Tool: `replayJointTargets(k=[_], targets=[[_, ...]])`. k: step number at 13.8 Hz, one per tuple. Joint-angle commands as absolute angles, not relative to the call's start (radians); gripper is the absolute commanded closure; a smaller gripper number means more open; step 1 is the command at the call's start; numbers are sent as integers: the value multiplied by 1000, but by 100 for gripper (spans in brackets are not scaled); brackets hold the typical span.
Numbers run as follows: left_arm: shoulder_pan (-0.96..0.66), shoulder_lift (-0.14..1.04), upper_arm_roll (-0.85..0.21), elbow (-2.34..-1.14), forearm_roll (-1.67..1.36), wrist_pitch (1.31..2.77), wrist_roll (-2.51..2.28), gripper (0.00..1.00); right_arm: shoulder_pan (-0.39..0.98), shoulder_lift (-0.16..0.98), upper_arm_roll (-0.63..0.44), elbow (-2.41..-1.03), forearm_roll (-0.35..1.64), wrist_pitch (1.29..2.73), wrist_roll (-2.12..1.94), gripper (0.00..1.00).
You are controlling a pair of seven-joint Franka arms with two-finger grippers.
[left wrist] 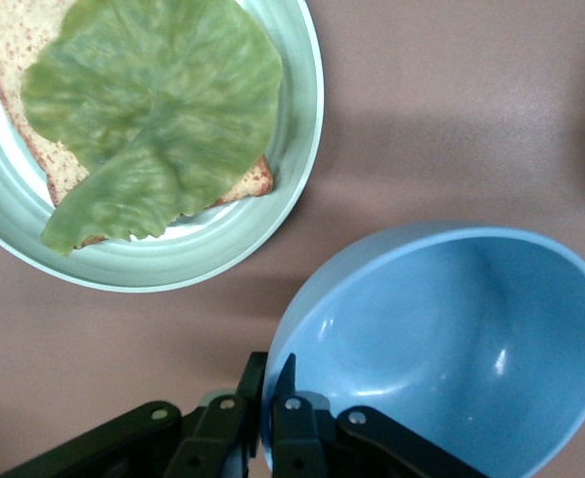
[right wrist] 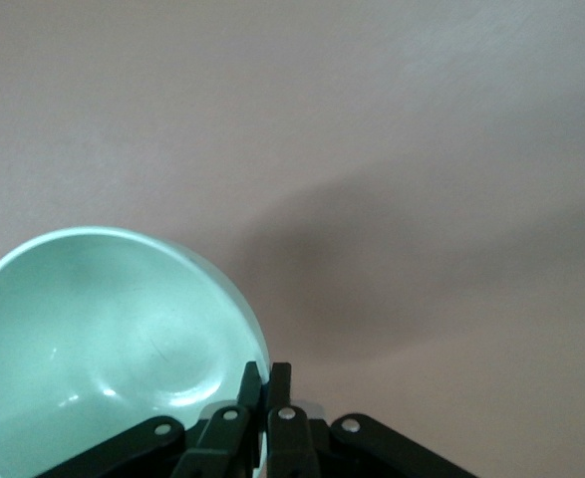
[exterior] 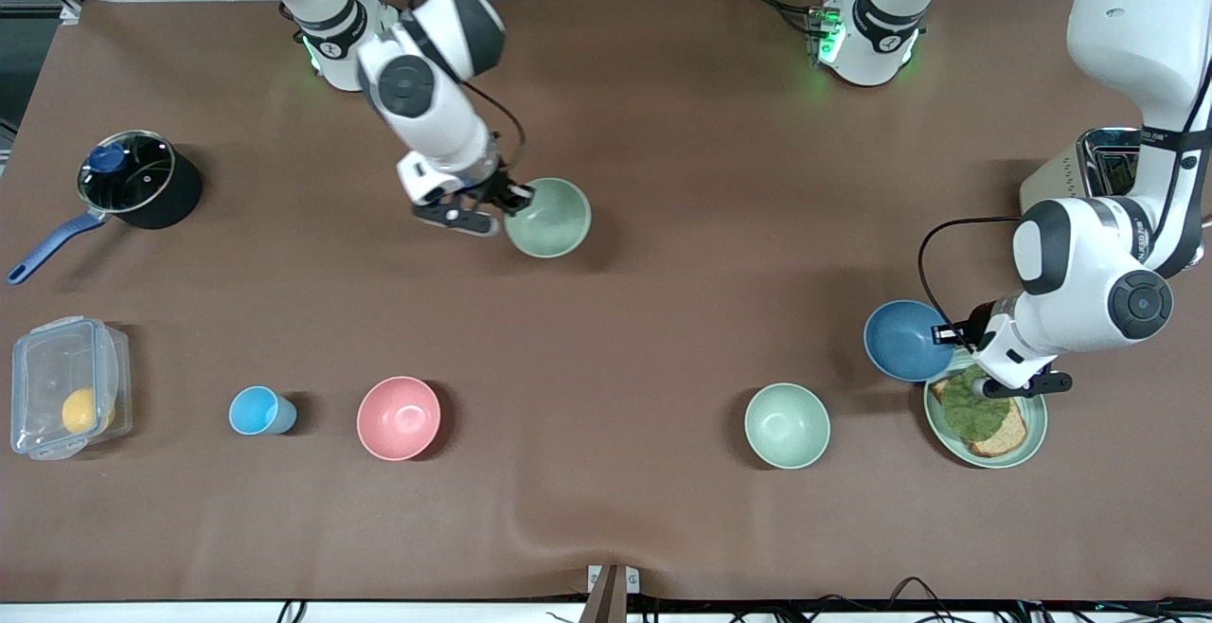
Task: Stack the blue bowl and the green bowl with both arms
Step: 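Carry the green bowl with the right gripper toward the table middle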
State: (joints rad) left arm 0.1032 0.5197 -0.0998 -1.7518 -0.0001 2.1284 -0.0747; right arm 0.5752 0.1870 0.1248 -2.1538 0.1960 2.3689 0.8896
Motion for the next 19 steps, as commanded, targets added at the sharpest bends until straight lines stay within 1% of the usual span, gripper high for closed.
replayJointTargets(k=[1,3,5,6,8,10,12,16,19], targets=[[109,508,-104,-1759,-20,2114,-63,100,618,279,110,-2050,192,2367,987,100],[109,509,-104,-1759,-20,2114,-61,100,658,333,109,-2020,131,2385,1078,100],[109,512,-104,-1759,-20,2114,-60,100,692,385,109,-2010,69,2451,1173,100],[109,512,-104,-1759,-20,2114,-63,100,705,405,109,-1993,58,2460,1198,100],[109,505,-106,-1761,-43,2114,-72,100,715,426,109,-1970,57,2462,1221,100],[109,471,-104,-1770,-136,2114,-75,100,732,446,106,-1957,54,2465,1230,100],[100,442,-107,-1804,-153,2115,-113,100,738,452,104,-1957,43,2467,1232,100],[97,342,-170,-1908,-181,2120,-178,100,753,477,103,-1956,20,2507,1273,100],[95,302,-267,-1965,-183,2169,-334,100,762,500,103,-1948,6,2510,1308,100]])
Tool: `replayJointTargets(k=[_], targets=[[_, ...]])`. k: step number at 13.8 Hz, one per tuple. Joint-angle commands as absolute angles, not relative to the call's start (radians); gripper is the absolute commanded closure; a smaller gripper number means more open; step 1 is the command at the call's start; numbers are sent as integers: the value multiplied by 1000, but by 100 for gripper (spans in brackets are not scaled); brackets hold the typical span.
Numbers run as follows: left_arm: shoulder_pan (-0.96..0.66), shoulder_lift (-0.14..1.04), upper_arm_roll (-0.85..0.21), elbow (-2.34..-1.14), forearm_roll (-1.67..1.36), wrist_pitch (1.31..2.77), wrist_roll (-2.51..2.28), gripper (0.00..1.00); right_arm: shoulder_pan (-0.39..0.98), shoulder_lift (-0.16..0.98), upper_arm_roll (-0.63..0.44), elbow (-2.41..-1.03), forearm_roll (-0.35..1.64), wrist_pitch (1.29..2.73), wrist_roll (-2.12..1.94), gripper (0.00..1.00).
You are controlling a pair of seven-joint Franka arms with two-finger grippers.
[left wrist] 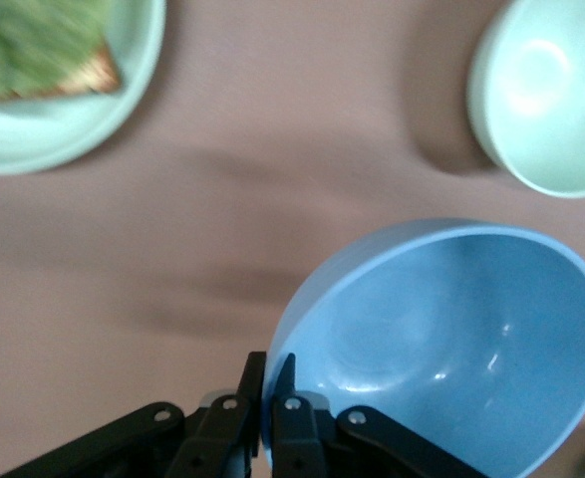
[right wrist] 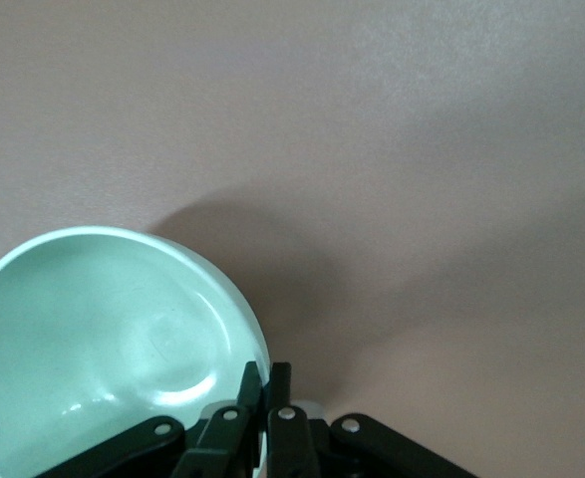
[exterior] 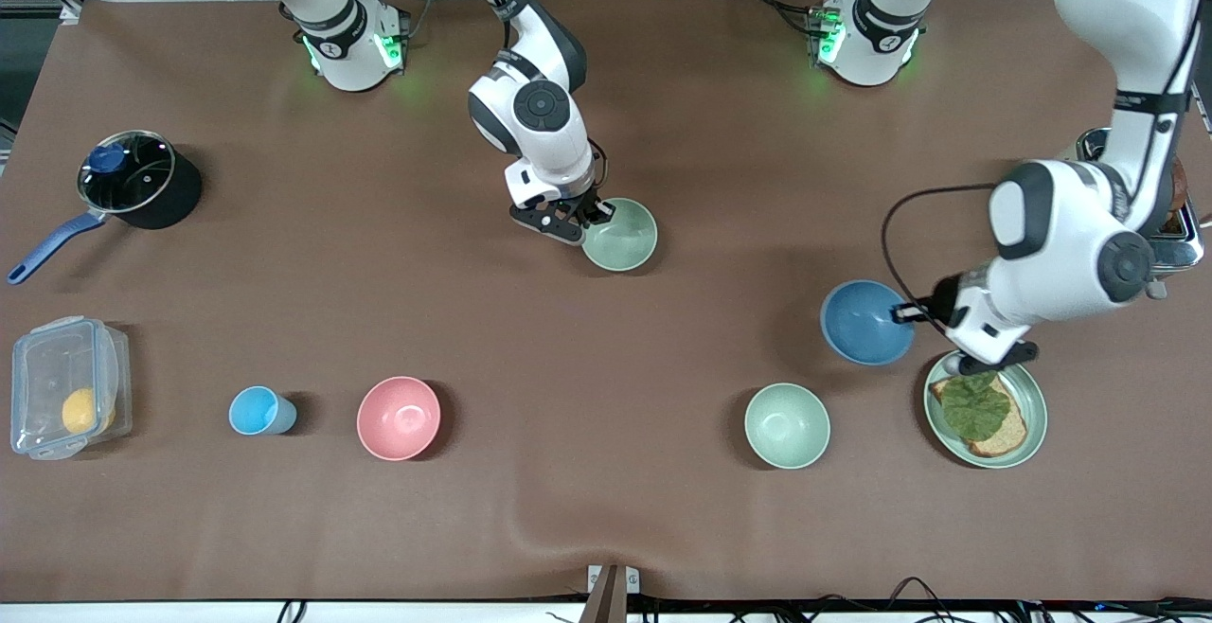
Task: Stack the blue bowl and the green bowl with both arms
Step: 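Set the green bowl down while the left gripper carries the blue bowl over it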
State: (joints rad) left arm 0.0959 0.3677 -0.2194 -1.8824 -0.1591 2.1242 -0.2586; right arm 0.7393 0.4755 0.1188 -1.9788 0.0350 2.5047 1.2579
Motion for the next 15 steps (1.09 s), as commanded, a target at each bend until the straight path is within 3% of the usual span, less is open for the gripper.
replayJointTargets(k=[1,2,3,4,5,10,15], targets=[[95,293,-296,-1994,-183,2199,-362,100,762,505,103,-1945,3,2510,1308,100],[95,281,-325,-2032,-183,2247,-386,100,762,511,103,-1944,3,2510,1308,100],[97,266,-346,-2074,-183,2293,-408,100,761,511,103,-1944,3,2508,1308,89],[97,256,-363,-2098,-183,2321,-420,100,756,511,103,-1939,5,2507,1310,51],[97,258,-380,-2103,-183,2330,-443,100,744,509,104,-1924,18,2494,1316,1],[94,268,-462,-2102,-183,2342,-552,100,684,497,107,-1876,40,2441,1353,0],[59,291,-535,-2088,-183,2344,-670,100,565,498,110,-1878,416,2412,1358,0]])
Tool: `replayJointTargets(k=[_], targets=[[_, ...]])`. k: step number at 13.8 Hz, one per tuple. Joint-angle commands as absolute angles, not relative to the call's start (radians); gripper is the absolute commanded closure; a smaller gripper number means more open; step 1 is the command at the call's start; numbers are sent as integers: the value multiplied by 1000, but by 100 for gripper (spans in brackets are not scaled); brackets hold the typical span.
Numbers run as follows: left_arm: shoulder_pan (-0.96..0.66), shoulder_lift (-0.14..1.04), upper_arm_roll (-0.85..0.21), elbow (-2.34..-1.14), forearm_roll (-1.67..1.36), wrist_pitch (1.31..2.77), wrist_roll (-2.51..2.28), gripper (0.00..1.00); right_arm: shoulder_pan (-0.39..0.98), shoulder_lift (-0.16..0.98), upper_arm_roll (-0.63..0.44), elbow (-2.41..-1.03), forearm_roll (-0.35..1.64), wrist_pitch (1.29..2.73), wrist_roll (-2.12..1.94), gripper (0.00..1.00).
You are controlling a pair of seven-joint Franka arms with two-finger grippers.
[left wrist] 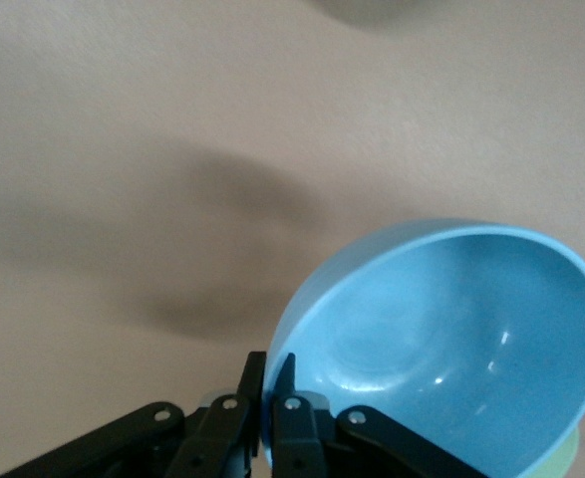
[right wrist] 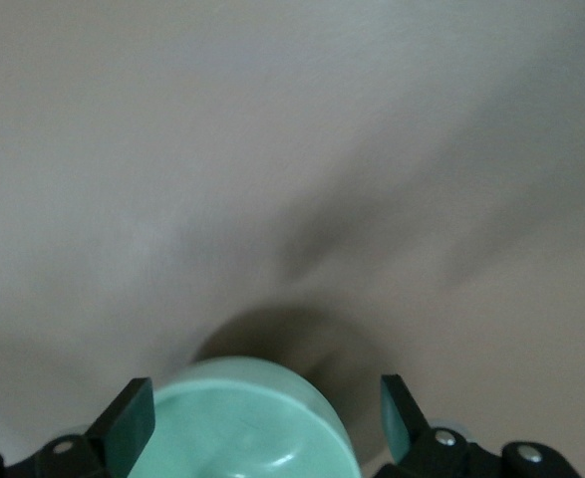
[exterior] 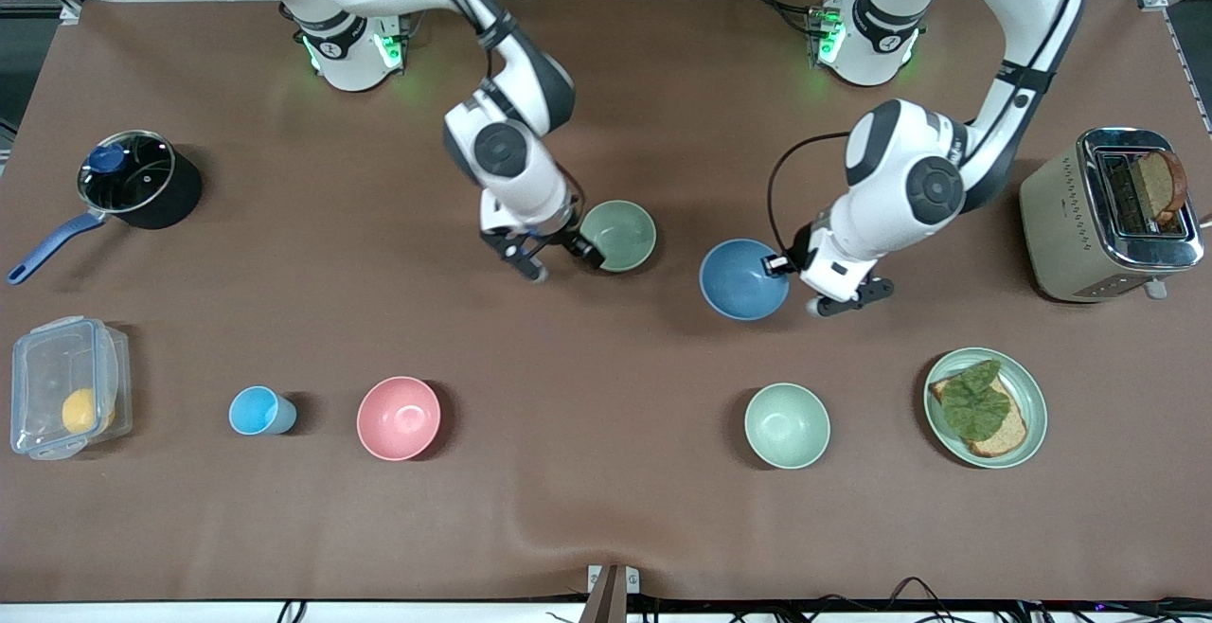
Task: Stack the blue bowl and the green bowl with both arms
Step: 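Set the green bowl down while the left gripper carries the blue bowl over it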
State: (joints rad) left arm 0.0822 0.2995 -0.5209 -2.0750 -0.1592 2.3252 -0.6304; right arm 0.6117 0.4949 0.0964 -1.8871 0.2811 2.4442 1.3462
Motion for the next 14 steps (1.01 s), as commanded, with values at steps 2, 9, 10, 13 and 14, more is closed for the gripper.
replayJointTargets(k=[2,9,10,13,14], targets=[[-1,308,-535,-2085,-183,2344,-722,100,548,521,107,-1884,588,2410,1353,0],[-164,433,-534,-1997,-172,2344,-845,100,497,626,109,-1884,929,2419,1324,0],[-173,434,-534,-1997,-172,2342,-850,100,495,626,109,-1885,954,2424,1306,0],[-198,454,-534,-1979,-170,2344,-865,100,502,637,113,-1887,974,2433,1305,0],[-205,462,-532,-1965,-170,2344,-871,100,511,637,114,-1887,1009,2451,1304,0]])
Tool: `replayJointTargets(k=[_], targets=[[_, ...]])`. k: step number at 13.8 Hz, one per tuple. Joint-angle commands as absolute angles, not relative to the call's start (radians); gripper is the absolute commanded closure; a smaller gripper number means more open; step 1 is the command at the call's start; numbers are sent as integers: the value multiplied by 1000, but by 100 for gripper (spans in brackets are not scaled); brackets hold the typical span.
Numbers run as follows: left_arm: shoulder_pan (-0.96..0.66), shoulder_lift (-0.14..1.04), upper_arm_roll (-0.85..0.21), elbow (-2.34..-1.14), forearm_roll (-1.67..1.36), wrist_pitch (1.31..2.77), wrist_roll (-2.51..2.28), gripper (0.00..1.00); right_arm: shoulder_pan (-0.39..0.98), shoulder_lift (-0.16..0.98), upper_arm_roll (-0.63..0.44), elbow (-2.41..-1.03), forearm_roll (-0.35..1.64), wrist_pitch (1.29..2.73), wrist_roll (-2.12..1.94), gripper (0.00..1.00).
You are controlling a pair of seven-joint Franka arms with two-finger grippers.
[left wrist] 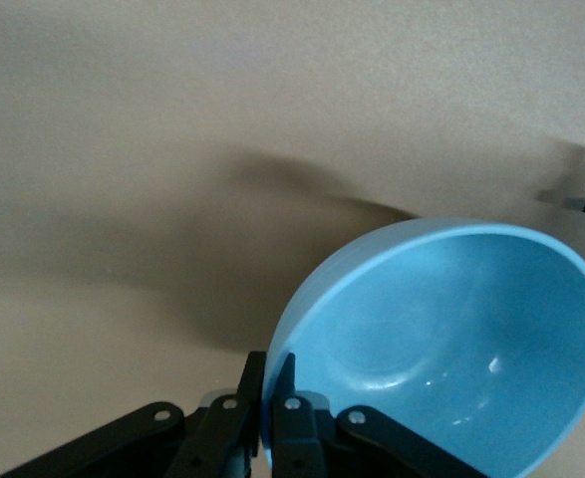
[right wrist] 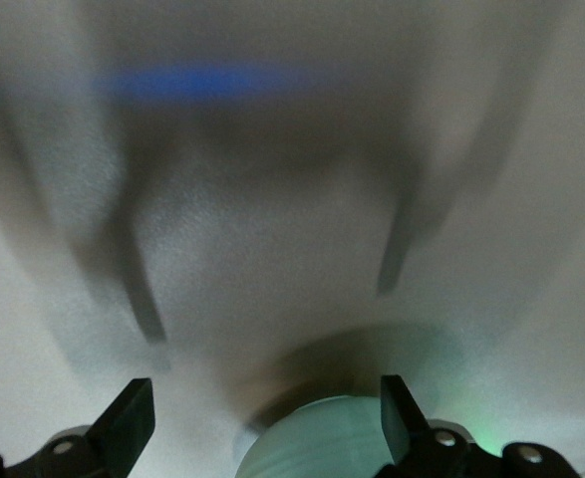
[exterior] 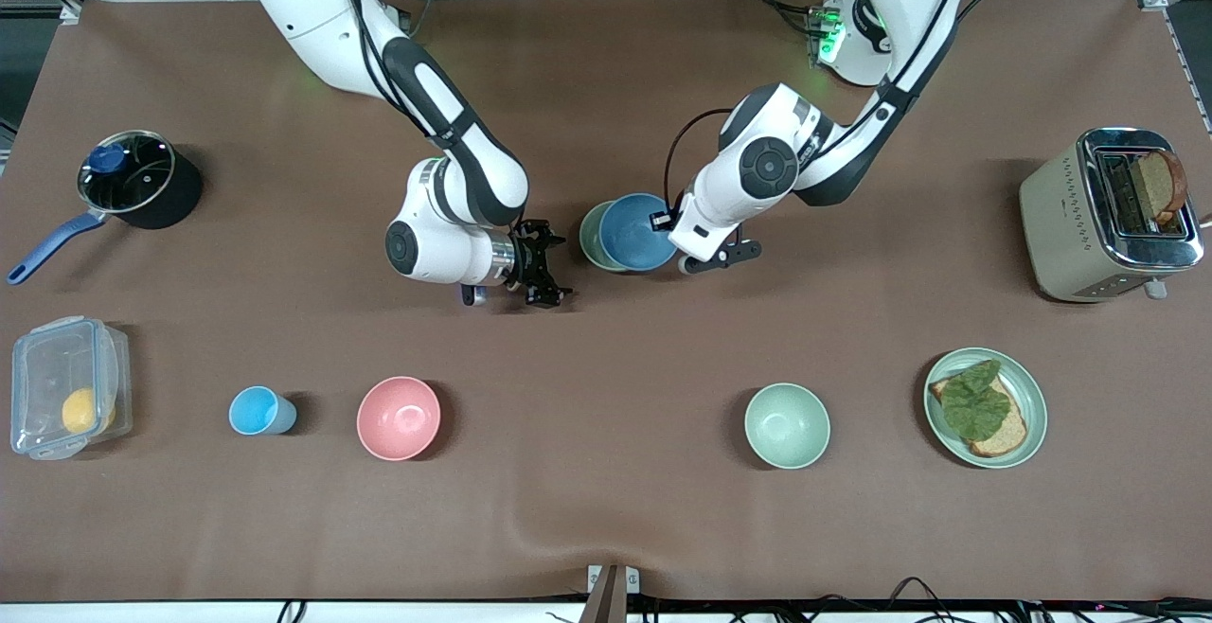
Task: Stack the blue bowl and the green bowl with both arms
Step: 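Lower the blue bowl into the green bowl and open the left gripper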
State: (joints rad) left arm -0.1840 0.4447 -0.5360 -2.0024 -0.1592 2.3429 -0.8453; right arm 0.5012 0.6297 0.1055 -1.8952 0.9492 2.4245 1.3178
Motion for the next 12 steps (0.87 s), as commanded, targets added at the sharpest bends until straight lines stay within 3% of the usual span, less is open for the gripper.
replayJointTargets(k=[1,12], targets=[[-213,478,-532,-1954,-169,2344,-882,100,524,637,114,-1885,1038,2465,1302,0],[-253,566,-528,-1904,-146,2345,-891,100,538,635,110,-1914,1042,2493,1232,0]])
